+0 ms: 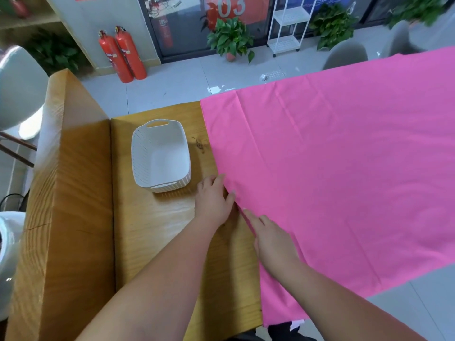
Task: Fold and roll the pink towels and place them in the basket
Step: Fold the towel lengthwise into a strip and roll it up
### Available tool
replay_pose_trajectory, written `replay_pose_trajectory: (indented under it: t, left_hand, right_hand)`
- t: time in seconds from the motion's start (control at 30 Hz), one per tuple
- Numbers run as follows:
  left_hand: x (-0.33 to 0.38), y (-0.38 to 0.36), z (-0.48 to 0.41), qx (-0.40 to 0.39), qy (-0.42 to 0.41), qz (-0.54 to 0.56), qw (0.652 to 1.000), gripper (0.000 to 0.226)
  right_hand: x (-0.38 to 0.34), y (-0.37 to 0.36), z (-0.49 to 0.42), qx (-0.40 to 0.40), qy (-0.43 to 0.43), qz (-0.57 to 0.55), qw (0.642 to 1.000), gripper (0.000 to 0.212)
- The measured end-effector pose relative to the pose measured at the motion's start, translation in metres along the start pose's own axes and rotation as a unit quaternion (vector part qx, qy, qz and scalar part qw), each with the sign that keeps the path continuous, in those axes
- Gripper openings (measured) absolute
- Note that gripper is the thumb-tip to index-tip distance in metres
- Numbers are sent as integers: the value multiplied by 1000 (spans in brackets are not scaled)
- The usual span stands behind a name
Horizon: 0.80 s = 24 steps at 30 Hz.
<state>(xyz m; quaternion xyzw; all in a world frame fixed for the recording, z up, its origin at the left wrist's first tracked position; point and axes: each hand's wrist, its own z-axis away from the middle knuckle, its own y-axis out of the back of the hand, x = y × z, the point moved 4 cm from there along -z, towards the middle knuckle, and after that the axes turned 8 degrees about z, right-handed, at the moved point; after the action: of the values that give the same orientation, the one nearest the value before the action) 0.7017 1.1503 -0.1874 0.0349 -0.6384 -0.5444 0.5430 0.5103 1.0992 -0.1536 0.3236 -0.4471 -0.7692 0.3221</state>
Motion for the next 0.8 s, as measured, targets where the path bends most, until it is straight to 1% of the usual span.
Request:
replay_pose_trajectory:
  t: [0.03, 0.1, 0.13, 0.2, 0.23, 0.3, 0.37, 0.43, 0.57, 0.6, 0.67, 0.7, 0.8]
  left_hand:
    - [4, 0, -4, 2, 16, 32, 999, 63]
    - [9, -3, -15, -6, 47, 94, 994, 64]
    - [12, -5, -21, -13, 57, 111, 992, 65]
    - [21, -6, -36, -35, 68, 111, 991, 66]
    - [28, -4, -41, -48, 73, 105, 991, 63]
    - [38, 2, -50, -58, 75, 99, 991, 49]
    - [39, 8, -54, -49, 83, 105, 990, 35]
    - [33, 13, -51, -37, 107, 138, 984, 31]
    - [29, 26, -32, -19, 128, 177, 976, 40]
    - [29, 30, -29, -19, 129, 187, 974, 45]
    - [31, 35, -30, -16, 127, 209, 969, 66]
    - [35, 39, -31, -15, 126, 225, 966, 72]
    - [65, 47, -35, -24, 110, 275, 955, 74]
  right_hand:
    - [1, 0, 1, 5, -10, -9, 1000, 80]
    - [0, -2, 3, 11, -23, -23, 999, 65]
    - [-1, 0, 4, 8, -29, -26, 999, 56]
    - [-6, 5, 7, 1, -36, -24, 999, 50]
    - [-8, 7, 8, -1, -39, -24, 999, 50]
    - [-11, 13, 13, -5, -42, -25, 999, 48]
    - [-13, 18, 18, -5, -35, -26, 999, 42]
    - [-15, 22, 23, -4, -24, -25, 999, 37]
    - [-25, 31, 32, -12, 7, -32, 999, 38]
    - [-28, 33, 34, -19, 14, -31, 999, 39]
    - [-29, 40, 38, -25, 16, -26, 999, 38]
    - [-28, 46, 39, -22, 12, -18, 1000, 37]
    - [-15, 70, 47, -1, -12, 14, 1000, 35]
